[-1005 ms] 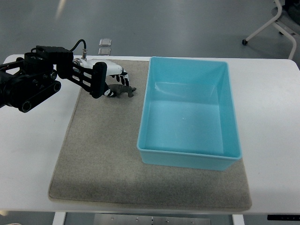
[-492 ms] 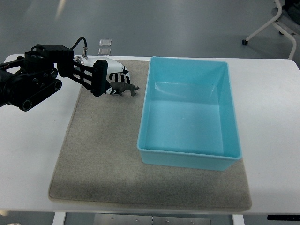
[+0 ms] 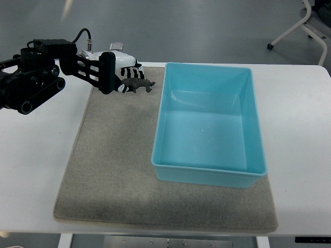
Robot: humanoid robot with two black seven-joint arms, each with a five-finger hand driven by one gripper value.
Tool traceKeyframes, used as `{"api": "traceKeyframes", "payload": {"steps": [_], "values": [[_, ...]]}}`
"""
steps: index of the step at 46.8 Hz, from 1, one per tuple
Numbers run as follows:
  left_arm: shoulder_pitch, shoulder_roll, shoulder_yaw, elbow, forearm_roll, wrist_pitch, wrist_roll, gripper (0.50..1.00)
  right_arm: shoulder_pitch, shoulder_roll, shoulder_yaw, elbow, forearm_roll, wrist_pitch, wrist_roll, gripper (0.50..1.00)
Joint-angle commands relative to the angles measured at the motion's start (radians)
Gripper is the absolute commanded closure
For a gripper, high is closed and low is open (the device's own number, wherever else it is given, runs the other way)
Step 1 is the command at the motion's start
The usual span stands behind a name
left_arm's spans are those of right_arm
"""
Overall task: Place brown hippo in blue box with left hand
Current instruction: 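Lift the hippo and carry it over the blue box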
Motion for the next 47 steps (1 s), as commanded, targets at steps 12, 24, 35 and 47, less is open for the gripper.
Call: {"api": "traceKeyframes", "payload": {"steps": [12, 24, 35, 47], "values": [[-0.049, 0.000, -0.082, -0.008, -0.001, 0.001, 0.000, 0.969, 0.000, 0.000, 0.000, 0.000, 0.000, 0.000, 0.000, 0.564], [-0.078, -0.003, -0.116, -0.046, -0.001, 0.001, 0.000, 0.967, 0.000, 0.000, 0.000, 0.000, 0.000, 0.000, 0.000, 0.564], [-0.078, -0.011, -0.119, -0.150, -0.023, 0.001, 0.000, 0.960, 0.000, 0.000, 0.000, 0.000, 0.000, 0.000, 0.000, 0.564], [-0.061, -0.015, -0.111, -0.255, -0.067, -0.005, 0.000, 0.937, 0.000, 0.000, 0.000, 0.000, 0.000, 0.000, 0.000, 0.564]]}}
